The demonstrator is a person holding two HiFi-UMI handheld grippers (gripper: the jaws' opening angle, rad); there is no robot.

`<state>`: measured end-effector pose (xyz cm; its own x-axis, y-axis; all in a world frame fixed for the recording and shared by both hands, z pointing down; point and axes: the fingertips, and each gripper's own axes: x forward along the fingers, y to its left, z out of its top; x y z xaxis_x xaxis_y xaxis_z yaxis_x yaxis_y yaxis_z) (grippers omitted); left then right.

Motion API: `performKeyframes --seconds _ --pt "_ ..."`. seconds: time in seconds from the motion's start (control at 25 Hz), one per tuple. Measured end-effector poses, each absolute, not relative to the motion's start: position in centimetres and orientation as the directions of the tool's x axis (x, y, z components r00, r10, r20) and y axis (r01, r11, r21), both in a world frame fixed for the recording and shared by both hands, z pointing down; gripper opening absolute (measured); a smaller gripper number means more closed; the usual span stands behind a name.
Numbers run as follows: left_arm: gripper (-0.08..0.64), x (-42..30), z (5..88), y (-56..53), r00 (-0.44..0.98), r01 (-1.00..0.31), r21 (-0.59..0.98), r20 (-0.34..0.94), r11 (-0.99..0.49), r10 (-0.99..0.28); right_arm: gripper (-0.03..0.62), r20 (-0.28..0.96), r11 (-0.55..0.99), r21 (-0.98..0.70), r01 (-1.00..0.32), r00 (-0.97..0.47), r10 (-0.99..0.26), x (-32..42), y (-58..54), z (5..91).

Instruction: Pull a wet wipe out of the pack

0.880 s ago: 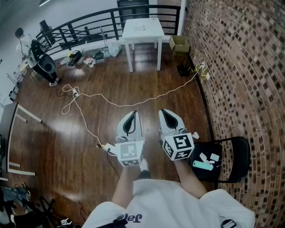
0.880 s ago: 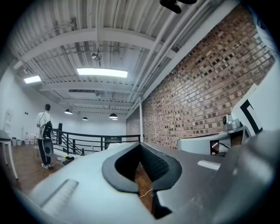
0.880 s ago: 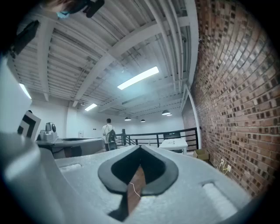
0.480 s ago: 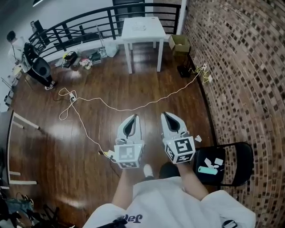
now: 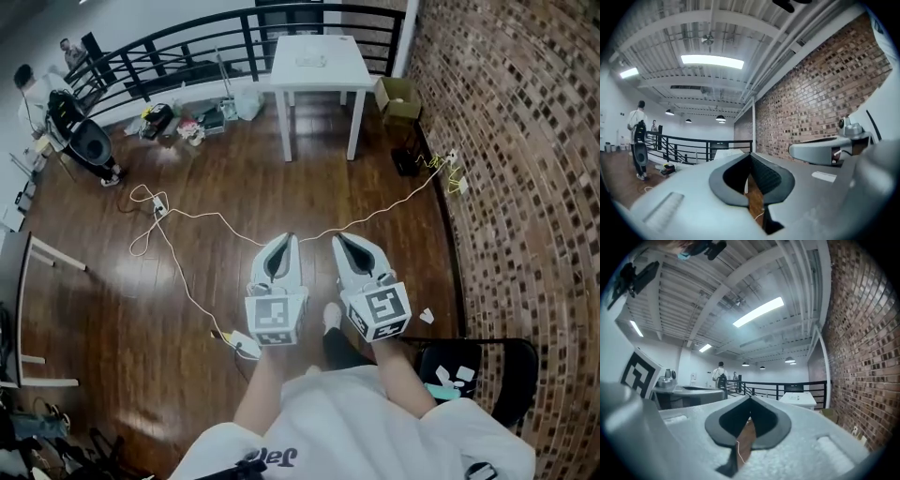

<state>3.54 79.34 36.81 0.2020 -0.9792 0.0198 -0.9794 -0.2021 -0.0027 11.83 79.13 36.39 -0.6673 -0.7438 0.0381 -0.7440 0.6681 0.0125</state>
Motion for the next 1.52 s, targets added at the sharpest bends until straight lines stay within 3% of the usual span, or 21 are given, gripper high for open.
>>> performKeyframes --seconds 0.28,0.56,0.72,0.96,1.32,1.52 --pt "0.009 2.9 32.5 64.7 0.123 -0.991 -0.048 -0.008 -0.122 -0.992 -0.012 0.046 0.593 0.088 -0.8 -0.591 -0.805 14.1 63.2 32.7" --pt "0.006 4.4 34.0 55.0 0.123 -0.987 -0.103 0.015 -0.124 -0.992 -0.012 0.026 0.59 -0.008 -0.808 -0.59 -0.807 15.1 52.5 34.8" --pt "0.006 1.7 36.8 49.6 0.111 -0.99 -0.076 0.103 -0.119 -0.988 -0.012 0.071 0.64 -0.049 -0.767 -0.641 -0.764 12.1 48.5 37.4" --pt "0.015 -0.7 37.8 37.4 0.197 -0.98 -0.02 0.023 -0.198 -0.98 -0.012 0.083 0.638 -0.04 -0.769 -0.639 -0.765 8.7 36.4 39.7" --pt "0.015 -11.1 36.1 16.4 0.273 -0.961 0.057 0.022 -0.271 -0.962 -0.012 0.056 0.644 0.022 -0.765 -0.642 -0.764 -1.4 15.2 35.8" --pt "0.015 -12.5 36.6 7.8 0.319 -0.945 0.082 0.039 -0.315 -0.947 -0.012 0.084 0.645 0.042 -0.763 -0.641 -0.763 -3.7 8.3 36.0"
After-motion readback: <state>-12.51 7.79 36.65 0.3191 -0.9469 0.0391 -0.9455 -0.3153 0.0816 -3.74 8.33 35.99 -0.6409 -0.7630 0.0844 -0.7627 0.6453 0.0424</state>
